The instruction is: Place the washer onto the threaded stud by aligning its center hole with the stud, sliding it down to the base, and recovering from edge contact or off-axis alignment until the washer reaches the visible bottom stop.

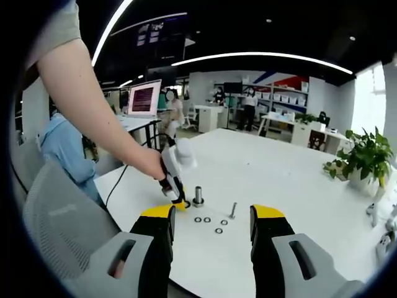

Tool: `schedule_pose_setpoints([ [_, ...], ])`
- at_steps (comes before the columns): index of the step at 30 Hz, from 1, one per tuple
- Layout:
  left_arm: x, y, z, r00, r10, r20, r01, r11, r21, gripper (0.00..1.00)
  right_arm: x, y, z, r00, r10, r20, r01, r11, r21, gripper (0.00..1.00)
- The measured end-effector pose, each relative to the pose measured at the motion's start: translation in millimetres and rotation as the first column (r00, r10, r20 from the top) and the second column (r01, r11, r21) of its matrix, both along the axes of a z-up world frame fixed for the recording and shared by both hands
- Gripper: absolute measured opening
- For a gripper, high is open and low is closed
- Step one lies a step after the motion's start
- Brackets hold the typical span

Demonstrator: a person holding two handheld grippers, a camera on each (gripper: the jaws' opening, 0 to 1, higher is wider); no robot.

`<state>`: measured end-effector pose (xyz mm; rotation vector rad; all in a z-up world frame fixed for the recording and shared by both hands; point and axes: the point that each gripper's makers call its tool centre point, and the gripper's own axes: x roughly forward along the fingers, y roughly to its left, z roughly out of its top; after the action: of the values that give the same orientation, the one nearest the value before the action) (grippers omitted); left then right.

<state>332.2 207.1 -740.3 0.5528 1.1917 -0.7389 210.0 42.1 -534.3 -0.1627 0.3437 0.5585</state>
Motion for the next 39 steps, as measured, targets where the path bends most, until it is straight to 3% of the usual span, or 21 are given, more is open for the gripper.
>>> schedule_pose_setpoints([
  [1, -0.3, -1.5, -0.2, 0.999, -0.046, 0.003, 0.046, 0.999, 0.015, 0.27, 0.2, 0.1, 0.1, 1.000, 0.000, 0.001, 0.000, 1.000, -0.001, 0.51],
  [4, 1.0, -1.8, -0.9, 1.000, -0.009, -0.025, 0.009, 1.000, 0.021, 0.27, 0.3, 0.2, 0.1, 1.000, 0.000, 0.000, 0.000, 1.000, 0.001, 0.51],
  [8, 0.7, -3.5, -1.6, 0.997, -0.065, -0.048, 0.068, 0.996, 0.064, 0.27, 0.3, 0.1, 0.3, 1.000, -0.002, 0.000, 0.002, 1.000, 0.004, 0.51],
  [16, 2.3, -3.3, -2.2, 0.994, -0.089, -0.066, 0.094, 0.992, 0.081, 0.27, 0.2, -0.8, 0.0, 1.000, -0.004, -0.002, 0.004, 1.000, 0.007, 0.50],
  [20, 0.9, -4.9, -1.3, 0.993, -0.100, -0.061, 0.105, 0.991, 0.083, 0.21, 0.4, -1.4, 0.1, 1.000, -0.005, -0.003, 0.005, 1.000, 0.010, 0.50],
  [32, 1.2, -4.9, -2.0, 0.993, -0.100, -0.065, 0.106, 0.990, 0.091, 0.20, 0.2, -2.1, -0.6, 1.000, -0.004, -0.004, 0.004, 1.000, 0.007, 0.50],
  [39, 0.0, -3.0, -0.5, 0.995, -0.095, -0.024, 0.096, 0.994, 0.044, 0.19, 0.2, -2.9, -1.0, 1.000, -0.006, -0.006, 0.006, 1.000, 0.009, 0.50],
])
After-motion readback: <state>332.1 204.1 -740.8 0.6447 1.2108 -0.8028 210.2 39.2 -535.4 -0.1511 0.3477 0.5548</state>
